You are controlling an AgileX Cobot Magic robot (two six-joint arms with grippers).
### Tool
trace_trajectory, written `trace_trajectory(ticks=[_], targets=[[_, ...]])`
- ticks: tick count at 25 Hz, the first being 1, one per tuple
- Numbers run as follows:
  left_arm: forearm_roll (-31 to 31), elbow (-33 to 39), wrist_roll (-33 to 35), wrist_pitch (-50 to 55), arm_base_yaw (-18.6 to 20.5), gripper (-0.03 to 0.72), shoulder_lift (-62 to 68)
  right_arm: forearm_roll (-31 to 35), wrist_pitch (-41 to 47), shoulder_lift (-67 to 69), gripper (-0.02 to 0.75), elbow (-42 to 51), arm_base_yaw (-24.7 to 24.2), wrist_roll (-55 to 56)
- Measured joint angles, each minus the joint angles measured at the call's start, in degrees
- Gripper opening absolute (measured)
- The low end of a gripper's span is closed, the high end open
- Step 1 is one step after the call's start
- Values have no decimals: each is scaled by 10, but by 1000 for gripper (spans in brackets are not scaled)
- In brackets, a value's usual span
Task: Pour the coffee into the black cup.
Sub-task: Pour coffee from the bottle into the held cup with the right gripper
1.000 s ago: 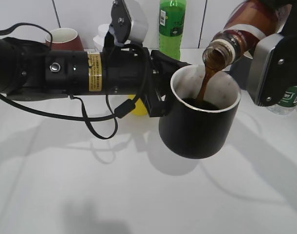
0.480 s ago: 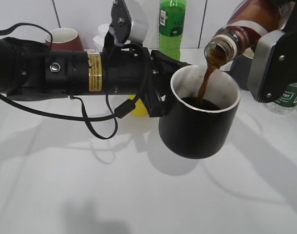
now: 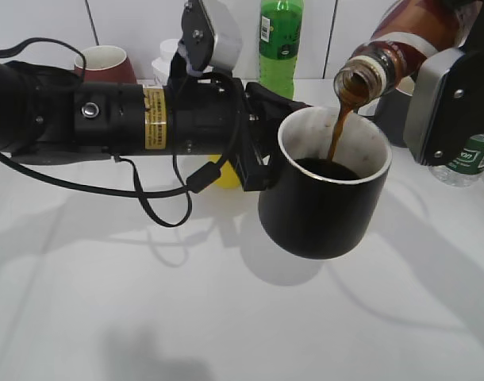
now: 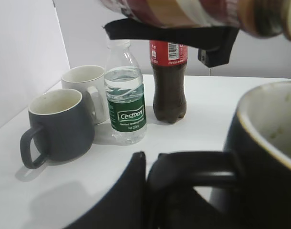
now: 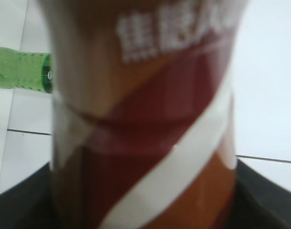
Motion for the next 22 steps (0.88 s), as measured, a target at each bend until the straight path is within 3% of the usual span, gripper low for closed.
trace_trajectory(ticks=[22], targets=[[0, 0, 0, 2, 0, 34, 0, 0, 0, 0, 528, 0, 0, -14]])
